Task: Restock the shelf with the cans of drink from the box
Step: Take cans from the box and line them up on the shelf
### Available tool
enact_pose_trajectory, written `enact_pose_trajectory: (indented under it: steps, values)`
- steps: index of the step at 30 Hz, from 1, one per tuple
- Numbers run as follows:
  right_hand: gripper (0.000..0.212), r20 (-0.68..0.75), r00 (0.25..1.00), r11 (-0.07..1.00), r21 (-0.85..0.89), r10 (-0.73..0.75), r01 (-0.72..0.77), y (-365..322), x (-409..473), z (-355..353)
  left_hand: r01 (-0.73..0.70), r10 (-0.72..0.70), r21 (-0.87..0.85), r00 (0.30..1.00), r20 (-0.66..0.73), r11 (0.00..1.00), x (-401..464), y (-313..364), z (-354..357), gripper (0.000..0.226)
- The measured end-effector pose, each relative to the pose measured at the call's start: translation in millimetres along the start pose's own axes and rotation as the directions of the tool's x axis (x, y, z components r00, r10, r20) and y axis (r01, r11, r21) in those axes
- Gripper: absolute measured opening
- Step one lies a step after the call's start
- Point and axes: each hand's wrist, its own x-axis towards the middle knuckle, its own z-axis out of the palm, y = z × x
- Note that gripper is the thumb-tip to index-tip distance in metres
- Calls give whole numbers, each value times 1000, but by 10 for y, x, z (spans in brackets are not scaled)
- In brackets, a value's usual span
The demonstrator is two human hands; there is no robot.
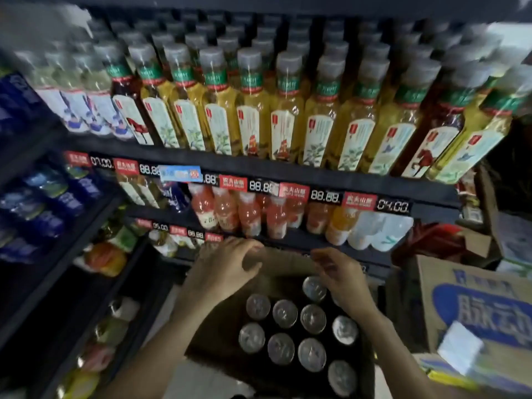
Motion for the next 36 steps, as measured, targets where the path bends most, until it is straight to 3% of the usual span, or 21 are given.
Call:
enact_pose_trajectory:
  steps: [4, 7, 10, 16, 24, 29, 32, 34, 36]
  values:
    - [27, 176, 981, 983, -177, 83, -51, 348, -182, 450, 96, -79, -68, 970, 228, 993, -316, -237, 388, 39]
    - [41, 315, 949, 925, -370, 36, 87, 509, -264, 769, 222, -182, -72, 915, 360, 972, -415, -325, 673, 51]
    - [64, 394, 919, 760, -594, -11, 264, 618, -330, 1005, 318, -274, -14, 838, 472, 948, -427, -305, 930, 71]
    - [85, 428, 903, 673, -677, 30, 298, 733, -355, 1218, 388, -392, 122, 761, 517, 914, -439, -176, 1284, 78]
    - [83, 435, 900, 724, -616, -17, 311, 702, -247, 1178, 439, -424, 62, 811, 403, 897, -440, -244, 1185, 64]
    - [71, 185, 983, 905, -416, -17, 94, 412, -341, 854, 360, -333, -143, 925, 182, 922, -574, -237, 797, 69]
    - [66, 42, 986, 987, 5, 160, -160, 134, -314, 558, 310, -325, -407, 945, 34, 859, -541, -93, 440, 68]
    - [65, 86, 952, 887, 347, 294, -305, -44, -261, 358, 317, -394, -650, 919, 30, 691, -445, 19, 210, 68]
    - [69, 128, 927, 732, 580, 352, -358, -181, -205, 193, 298, -441, -809, 896, 55, 507, -310, 107, 8, 73]
